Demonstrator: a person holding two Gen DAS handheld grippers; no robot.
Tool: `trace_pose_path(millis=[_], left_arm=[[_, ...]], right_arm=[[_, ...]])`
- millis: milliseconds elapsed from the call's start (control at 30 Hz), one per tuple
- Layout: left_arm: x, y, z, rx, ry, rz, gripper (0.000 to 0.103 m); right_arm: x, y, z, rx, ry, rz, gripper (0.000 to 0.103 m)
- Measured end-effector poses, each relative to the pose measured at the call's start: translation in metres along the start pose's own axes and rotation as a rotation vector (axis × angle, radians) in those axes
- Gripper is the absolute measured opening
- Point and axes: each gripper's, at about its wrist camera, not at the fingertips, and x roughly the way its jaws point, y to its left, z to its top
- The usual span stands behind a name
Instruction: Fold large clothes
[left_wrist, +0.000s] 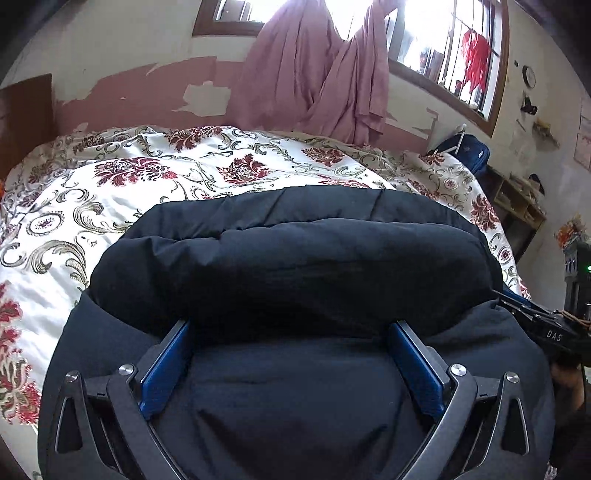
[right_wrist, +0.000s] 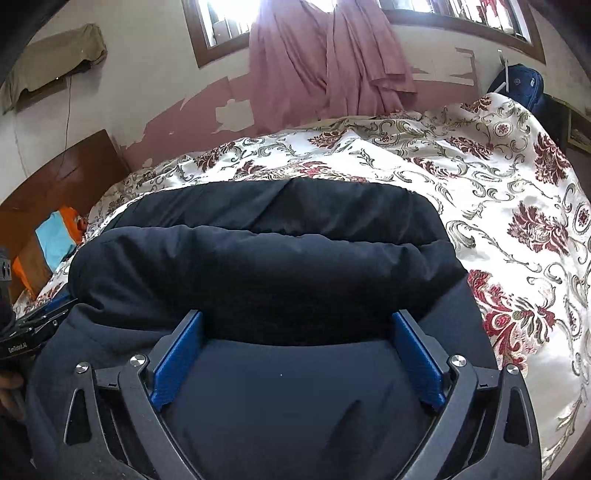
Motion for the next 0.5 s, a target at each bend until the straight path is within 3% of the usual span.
trace_pose_path(millis=[133, 267, 500], left_arm=[[-0.001, 0.0, -0.002, -0.002, -0.008, -0.002, 0.103], [-0.012, 0.006, 0.002, -0.026, -0.01, -0.018, 0.103], [-0.055, 0.045, 0.005, -0.126, -0.051, 0.019, 0.103]], right_arm=[[-0.004, -0.003, -0.002, 0.015, -0.012, 0.015, 0.097], [-0.022, -0.017, -0.005, 0.061, -0.06, 0.085, 0.098], [-0.065, -0.054, -0.016, 0.107, -0.122, 0.08, 0.098]])
